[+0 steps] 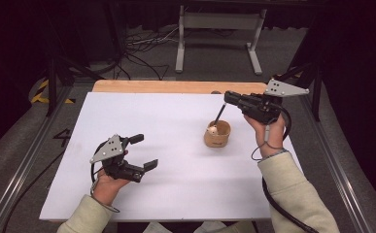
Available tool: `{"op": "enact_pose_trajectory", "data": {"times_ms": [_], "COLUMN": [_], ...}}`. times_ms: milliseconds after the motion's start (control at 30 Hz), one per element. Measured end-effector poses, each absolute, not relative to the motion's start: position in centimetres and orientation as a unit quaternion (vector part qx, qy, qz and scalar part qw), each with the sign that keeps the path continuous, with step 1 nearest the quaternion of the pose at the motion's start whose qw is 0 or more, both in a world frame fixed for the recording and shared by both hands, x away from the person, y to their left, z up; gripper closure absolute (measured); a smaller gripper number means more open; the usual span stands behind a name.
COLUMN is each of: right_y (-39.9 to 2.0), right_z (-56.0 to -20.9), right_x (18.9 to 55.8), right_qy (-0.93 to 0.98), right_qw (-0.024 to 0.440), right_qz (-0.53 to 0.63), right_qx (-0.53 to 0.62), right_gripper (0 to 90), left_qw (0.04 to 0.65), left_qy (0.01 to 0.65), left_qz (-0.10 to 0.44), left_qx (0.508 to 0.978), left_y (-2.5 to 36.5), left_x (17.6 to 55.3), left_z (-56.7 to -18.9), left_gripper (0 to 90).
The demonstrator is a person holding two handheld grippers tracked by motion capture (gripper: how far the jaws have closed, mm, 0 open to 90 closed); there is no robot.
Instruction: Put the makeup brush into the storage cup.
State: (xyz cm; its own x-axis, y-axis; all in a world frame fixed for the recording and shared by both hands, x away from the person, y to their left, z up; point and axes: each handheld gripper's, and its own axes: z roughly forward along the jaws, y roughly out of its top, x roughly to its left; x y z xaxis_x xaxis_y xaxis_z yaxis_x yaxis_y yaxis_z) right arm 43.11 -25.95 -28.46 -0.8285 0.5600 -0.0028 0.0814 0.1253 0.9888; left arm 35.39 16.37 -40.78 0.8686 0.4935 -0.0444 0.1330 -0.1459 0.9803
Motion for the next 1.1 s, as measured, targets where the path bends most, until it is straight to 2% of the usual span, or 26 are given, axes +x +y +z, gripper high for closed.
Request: {"op": "enact_pose_trajectory", "data": {"times_ms": [700, 1100], "right_y": [-26.2, -25.9], "right_z": [-30.0, -31.1], "right_x": [43.7, 44.0], "right_qy": [0.717, 0.712], "right_qw": [0.261, 0.267], "right_qz": [0.592, 0.592], "right_qx": [0.257, 0.266], "right_gripper": [84.5, 84.4], "left_qw": [0.616, 0.614], "left_qy": [0.217, 0.215], "left_qz": [0.148, 0.148], "left_qx": [0.742, 0.745], "left_y": [17.0, 17.0], "left_x": [35.1, 35.1], "left_z": [-40.9, -40.9], "left_gripper": [2.2, 2.1]}}
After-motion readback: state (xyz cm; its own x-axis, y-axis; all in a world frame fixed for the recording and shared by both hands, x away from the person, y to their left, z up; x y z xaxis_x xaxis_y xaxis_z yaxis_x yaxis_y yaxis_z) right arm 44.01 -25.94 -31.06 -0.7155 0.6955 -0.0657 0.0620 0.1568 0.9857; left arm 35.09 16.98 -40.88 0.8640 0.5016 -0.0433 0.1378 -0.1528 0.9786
